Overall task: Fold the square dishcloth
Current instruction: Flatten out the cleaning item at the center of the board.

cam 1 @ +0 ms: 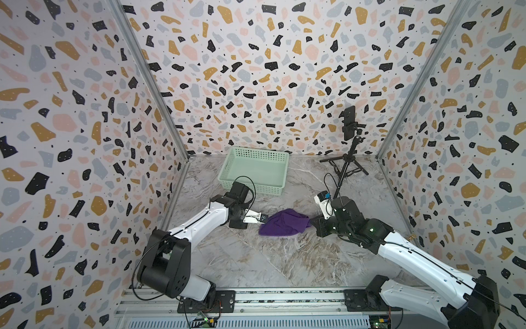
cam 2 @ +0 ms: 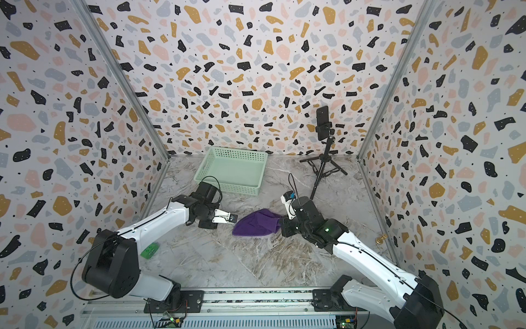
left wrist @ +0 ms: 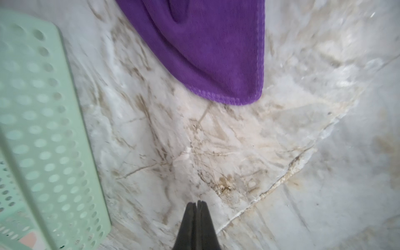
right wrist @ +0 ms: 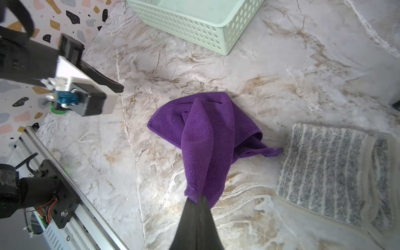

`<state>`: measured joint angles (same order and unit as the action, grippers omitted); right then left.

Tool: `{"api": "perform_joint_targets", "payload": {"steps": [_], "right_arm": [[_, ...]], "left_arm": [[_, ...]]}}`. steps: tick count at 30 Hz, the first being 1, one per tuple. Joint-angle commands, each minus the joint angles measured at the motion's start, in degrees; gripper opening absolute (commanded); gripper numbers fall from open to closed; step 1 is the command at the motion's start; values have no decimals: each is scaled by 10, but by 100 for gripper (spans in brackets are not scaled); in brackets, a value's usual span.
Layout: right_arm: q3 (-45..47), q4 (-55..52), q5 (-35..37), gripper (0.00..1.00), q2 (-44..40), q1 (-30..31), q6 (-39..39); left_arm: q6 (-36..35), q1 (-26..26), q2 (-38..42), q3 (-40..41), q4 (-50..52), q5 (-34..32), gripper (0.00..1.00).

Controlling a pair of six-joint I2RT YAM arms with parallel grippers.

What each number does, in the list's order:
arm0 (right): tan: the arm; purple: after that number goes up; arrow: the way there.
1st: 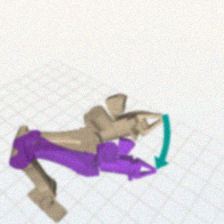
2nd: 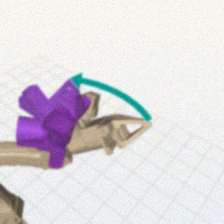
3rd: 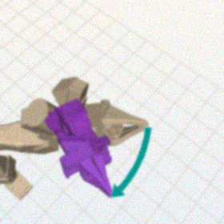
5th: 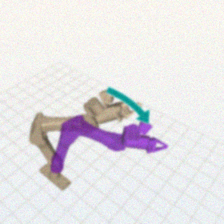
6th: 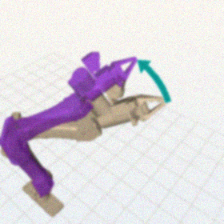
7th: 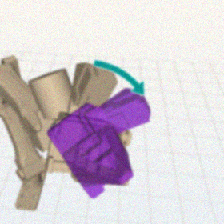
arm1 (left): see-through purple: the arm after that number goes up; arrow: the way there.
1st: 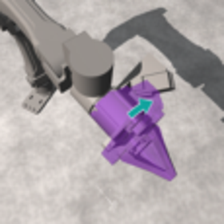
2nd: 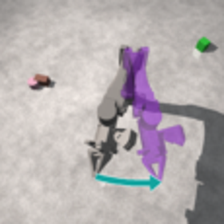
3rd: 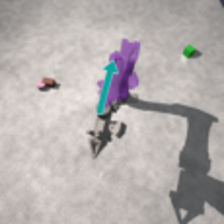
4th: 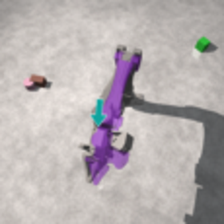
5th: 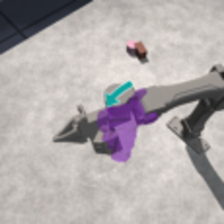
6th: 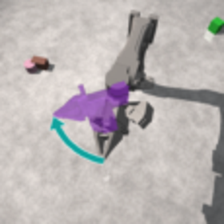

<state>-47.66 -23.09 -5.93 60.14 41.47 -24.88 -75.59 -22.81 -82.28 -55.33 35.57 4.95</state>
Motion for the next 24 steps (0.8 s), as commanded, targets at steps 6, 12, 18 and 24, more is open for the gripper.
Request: {"api": "perform_joint_targets", "payload": {"steps": [6, 12, 18, 24], "right_arm": [[-175, -20, 15, 0, 131, -97, 37], [-215, -9, 49, 0, 233, -164, 54], [-204, 14, 52, 0, 287, -190, 62], [-181, 37, 44, 0, 276, -192, 54]], "left_arm": [[124, -174, 33, 55, -76, 93, 22], [210, -201, -105, -16, -153, 75, 26], [192, -203, -223, -88, -105, 36, 28], [133, -190, -239, -89, -38, 1, 0]]}}
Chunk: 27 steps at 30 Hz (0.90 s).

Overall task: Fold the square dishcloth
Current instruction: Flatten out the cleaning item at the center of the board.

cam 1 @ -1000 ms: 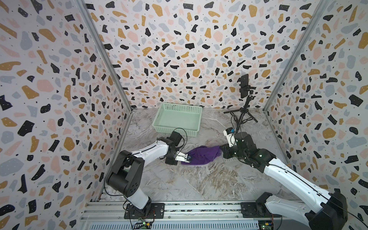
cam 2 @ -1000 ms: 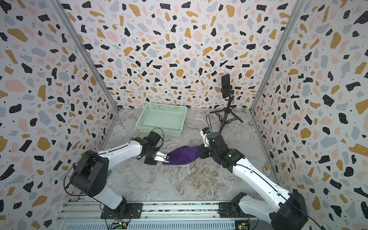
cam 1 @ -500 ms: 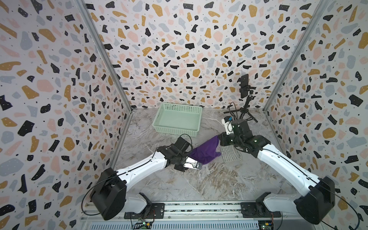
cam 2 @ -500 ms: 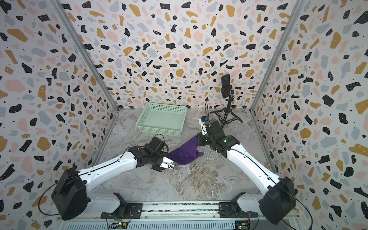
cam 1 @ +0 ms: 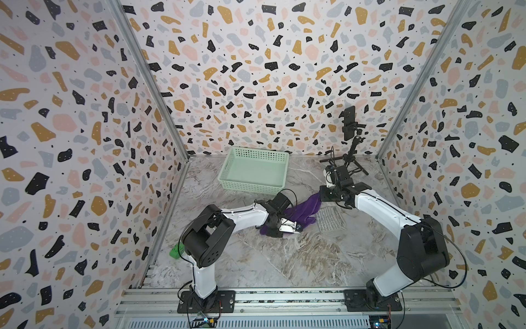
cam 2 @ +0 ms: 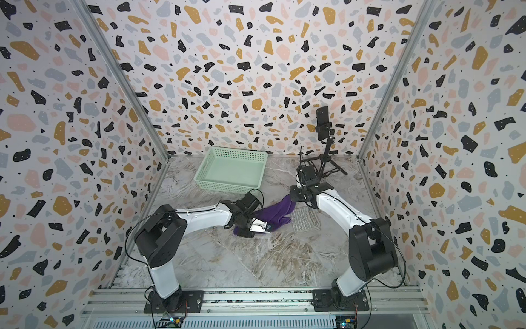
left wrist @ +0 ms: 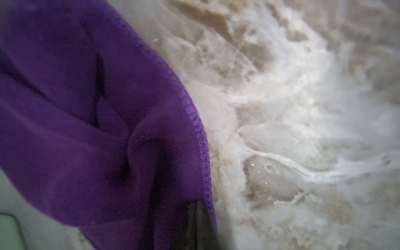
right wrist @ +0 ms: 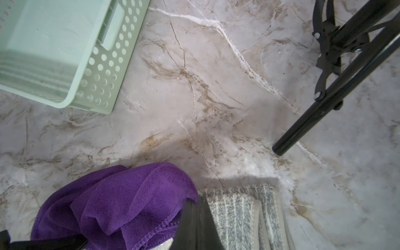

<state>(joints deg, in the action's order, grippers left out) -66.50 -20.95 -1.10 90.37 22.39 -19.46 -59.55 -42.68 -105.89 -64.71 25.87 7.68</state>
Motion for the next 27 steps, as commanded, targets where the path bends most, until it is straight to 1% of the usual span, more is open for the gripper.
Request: {"api": "perform_joint_targets", "payload": {"steps": [1, 3, 4, 7, 9, 12, 14, 16, 18, 19, 21, 22, 23, 24, 25, 27], "right_arm": [[13, 18, -14, 0, -34, 0, -6], [31, 22, -29, 0, -53, 8, -16], [51, 29, -43, 0, -74, 18, -25], [91, 28, -64, 0, -125, 69, -29], [118, 25, -74, 0, -162, 118, -37], [136, 9, -72, 0, -210, 177, -48], [141, 4, -64, 0, -229, 184, -55], [136, -11, -37, 0, -226, 183, -42], [134, -15, -38, 0, -204, 179, -34], [132, -14, -46, 0, -189, 179, -35], [138, -4, -69, 0, -165, 179, -40], [144, 7, -78, 0, -158, 179, -42], [152, 16, -80, 0, -154, 179, -44], [161, 23, -77, 0, -154, 180, -44], [167, 27, -72, 0, -155, 179, -44], [179, 35, -70, 0, -158, 179, -44]], "left_arm": [[-41, 19, 7, 16, 66, -32, 0], [-78, 51, 41, 43, 83, -32, 0], [-106, 78, 65, 63, 98, -35, 0], [-176, 147, 113, 102, 118, -62, 0], [-218, 197, 138, 112, 117, -76, 0], [-252, 252, 158, 107, 86, -92, 0], [-245, 265, 166, 95, 50, -85, 0], [-221, 258, 186, 95, 31, -65, 0], [-209, 227, 234, 116, 54, -25, 2], [-206, 201, 264, 132, 78, -8, 6], [-187, 140, 324, 168, 128, 29, 12], [-172, 111, 354, 183, 144, 60, 15], [-152, 84, 378, 201, 152, 91, 22], [-134, 63, 399, 216, 153, 122, 29], [-122, 41, 411, 231, 146, 143, 35], [-90, 10, 414, 258, 99, 162, 42]]}}
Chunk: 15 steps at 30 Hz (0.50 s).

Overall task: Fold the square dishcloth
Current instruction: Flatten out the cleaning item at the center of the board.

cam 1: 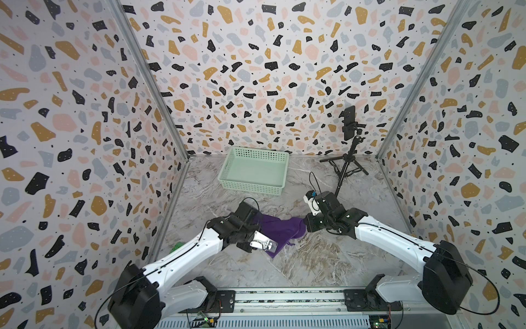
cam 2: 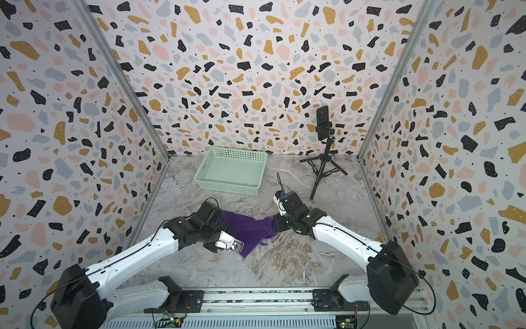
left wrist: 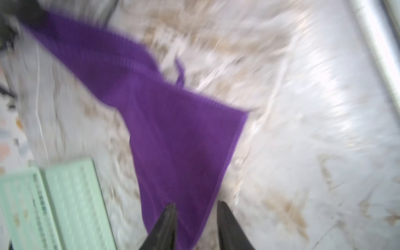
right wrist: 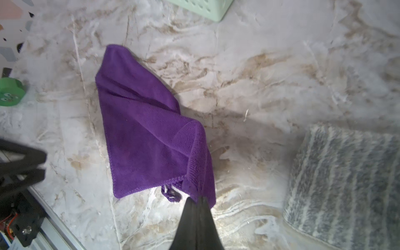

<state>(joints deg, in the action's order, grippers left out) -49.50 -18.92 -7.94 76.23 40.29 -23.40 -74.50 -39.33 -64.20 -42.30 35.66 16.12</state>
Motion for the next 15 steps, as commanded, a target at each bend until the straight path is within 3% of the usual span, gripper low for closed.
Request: {"api": "perform_joint_targets", "payload": {"steps": [1, 5, 8, 15], "right_arm": [[14, 17, -1, 0, -18, 0, -6], [32, 22, 4, 0, -27, 0, -10], [44, 23, 7, 0, -35, 0, -10], [61, 31, 9, 0, -42, 0, -10]], "left_arm": [[68, -33, -16, 40, -25, 79, 43], [94, -43, -115, 14, -77, 53, 45], [99, -47, -172, -3, -91, 47, 55], [102, -70, -218, -20, -111, 8, 57]]}}
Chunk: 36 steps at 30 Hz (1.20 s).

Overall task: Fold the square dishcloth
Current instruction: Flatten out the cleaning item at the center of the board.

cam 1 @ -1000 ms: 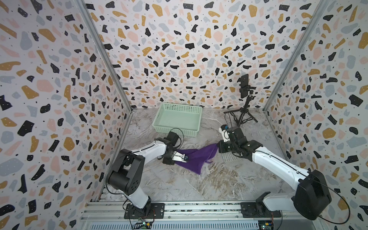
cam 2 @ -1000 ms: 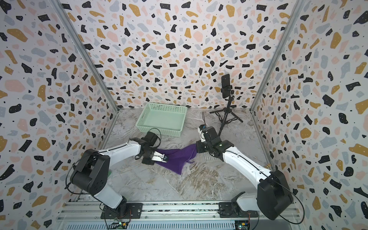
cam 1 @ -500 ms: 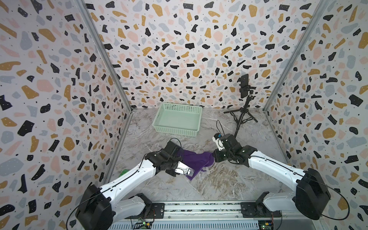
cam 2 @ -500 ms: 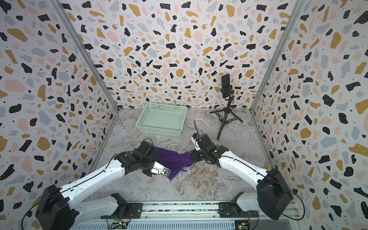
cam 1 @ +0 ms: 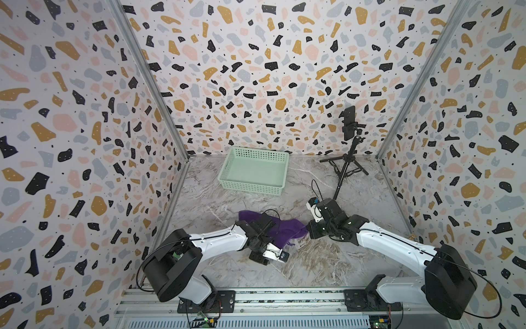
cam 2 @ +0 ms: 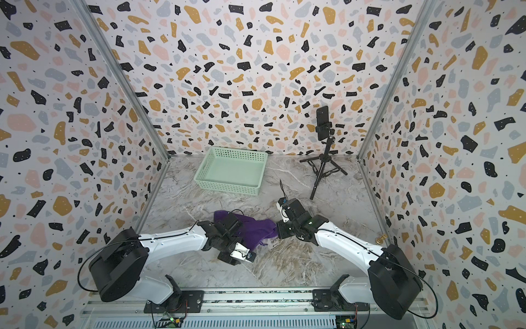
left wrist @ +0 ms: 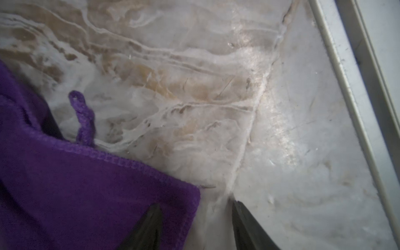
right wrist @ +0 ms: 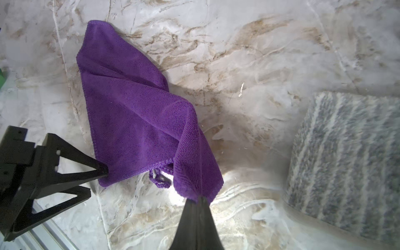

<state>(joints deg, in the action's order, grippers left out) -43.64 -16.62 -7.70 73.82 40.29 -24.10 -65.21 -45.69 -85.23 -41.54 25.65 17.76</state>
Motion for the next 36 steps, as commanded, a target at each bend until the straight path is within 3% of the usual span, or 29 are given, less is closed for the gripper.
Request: {"api": "perform_joint_targets", "payload": {"steps": [1, 4, 6, 10, 14, 21, 28, 31, 36], "right_arm": [[4, 10, 7, 0, -18, 0, -3], [5, 14, 6, 0, -14, 0, -1], [4, 15, 5, 0, -11, 0, -1], [7, 14, 7, 0, -15, 0, 0], [1, 2, 8, 0, -23, 0, 8], [-25, -33, -16, 0, -58, 1, 10], [-87, -84, -39, 0, -105, 10, 7], [-133, -102, -37, 0, -80, 10, 20], [-235, -111, -35, 0, 3, -19, 52]], "left_arm": [[10, -9, -18, -33, -6, -16, 57], [12, -22, -50, -48, 4, -54, 57], [18, -29, -71, -57, 3, -82, 51], [10, -29, -88, -67, 31, -109, 18], [7, -29, -52, -52, 50, -125, 0], [54, -9, 121, -70, 116, -133, 0], [73, 94, 276, -134, 132, -171, 0], [90, 147, 270, -184, 91, -199, 0], [130, 211, 187, -271, 22, -211, 0]]}}
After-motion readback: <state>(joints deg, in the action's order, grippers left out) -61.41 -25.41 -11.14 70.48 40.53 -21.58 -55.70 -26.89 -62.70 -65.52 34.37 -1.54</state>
